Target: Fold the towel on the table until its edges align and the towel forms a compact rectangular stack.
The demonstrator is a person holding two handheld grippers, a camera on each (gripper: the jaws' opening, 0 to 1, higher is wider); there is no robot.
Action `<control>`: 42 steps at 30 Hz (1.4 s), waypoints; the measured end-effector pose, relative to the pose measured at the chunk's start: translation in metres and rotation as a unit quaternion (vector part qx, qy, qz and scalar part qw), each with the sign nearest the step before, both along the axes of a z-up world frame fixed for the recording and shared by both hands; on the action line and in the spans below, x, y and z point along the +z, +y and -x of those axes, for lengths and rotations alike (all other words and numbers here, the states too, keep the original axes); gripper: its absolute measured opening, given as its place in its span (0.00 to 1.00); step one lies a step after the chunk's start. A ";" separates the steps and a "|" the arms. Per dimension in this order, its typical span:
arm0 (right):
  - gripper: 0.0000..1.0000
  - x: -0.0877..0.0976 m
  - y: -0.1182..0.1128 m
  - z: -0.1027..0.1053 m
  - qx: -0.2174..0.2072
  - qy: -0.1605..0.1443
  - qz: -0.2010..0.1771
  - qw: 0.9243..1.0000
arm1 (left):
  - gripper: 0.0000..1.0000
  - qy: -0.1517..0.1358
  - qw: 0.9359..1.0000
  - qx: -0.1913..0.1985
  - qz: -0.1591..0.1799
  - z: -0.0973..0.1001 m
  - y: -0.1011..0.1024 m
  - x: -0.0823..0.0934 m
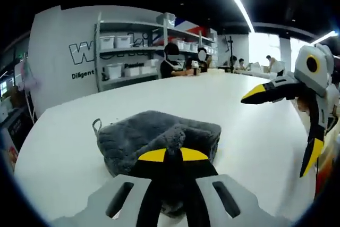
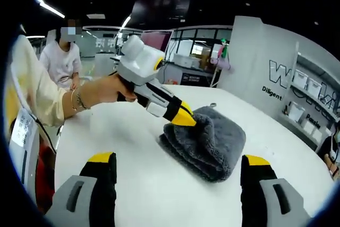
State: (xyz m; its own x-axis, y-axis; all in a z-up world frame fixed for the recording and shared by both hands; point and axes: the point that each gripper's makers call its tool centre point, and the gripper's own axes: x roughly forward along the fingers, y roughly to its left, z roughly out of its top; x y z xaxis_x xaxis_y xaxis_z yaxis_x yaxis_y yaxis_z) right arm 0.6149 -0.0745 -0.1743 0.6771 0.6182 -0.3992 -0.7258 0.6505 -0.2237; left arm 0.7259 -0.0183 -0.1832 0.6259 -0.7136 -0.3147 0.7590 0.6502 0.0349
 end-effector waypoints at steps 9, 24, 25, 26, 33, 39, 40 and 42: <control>0.99 -0.002 0.001 0.001 0.002 0.004 0.002 1.000 | 0.04 -0.023 1.000 0.006 -0.008 0.000 0.008 0.010; 0.99 -0.003 0.002 0.001 0.004 0.009 0.003 1.000 | 0.04 -0.032 0.999 0.030 -0.009 0.011 0.036 0.029; 0.99 -0.003 0.002 0.001 0.004 0.009 0.003 1.000 | 0.04 -0.031 0.999 0.031 -0.009 0.010 0.038 0.030; 0.99 -0.004 0.001 0.001 0.004 0.010 0.003 1.000 | 0.04 -0.031 0.999 0.033 -0.009 0.010 0.041 0.030; 0.99 -0.006 0.000 -0.001 0.003 0.015 0.005 1.000 | 0.04 -0.010 0.998 0.059 -0.024 0.005 0.065 0.015; 0.99 -0.009 0.001 -0.002 0.006 0.021 0.009 1.000 | 0.04 0.030 0.996 0.083 -0.032 0.002 0.087 -0.012; 0.99 -0.010 0.001 -0.002 0.006 0.022 0.009 1.000 | 0.04 0.034 0.995 0.085 -0.035 0.003 0.089 -0.016; 0.99 -0.011 0.001 -0.002 0.006 0.024 0.010 1.000 | 0.04 0.040 0.994 0.087 -0.044 0.005 0.092 -0.023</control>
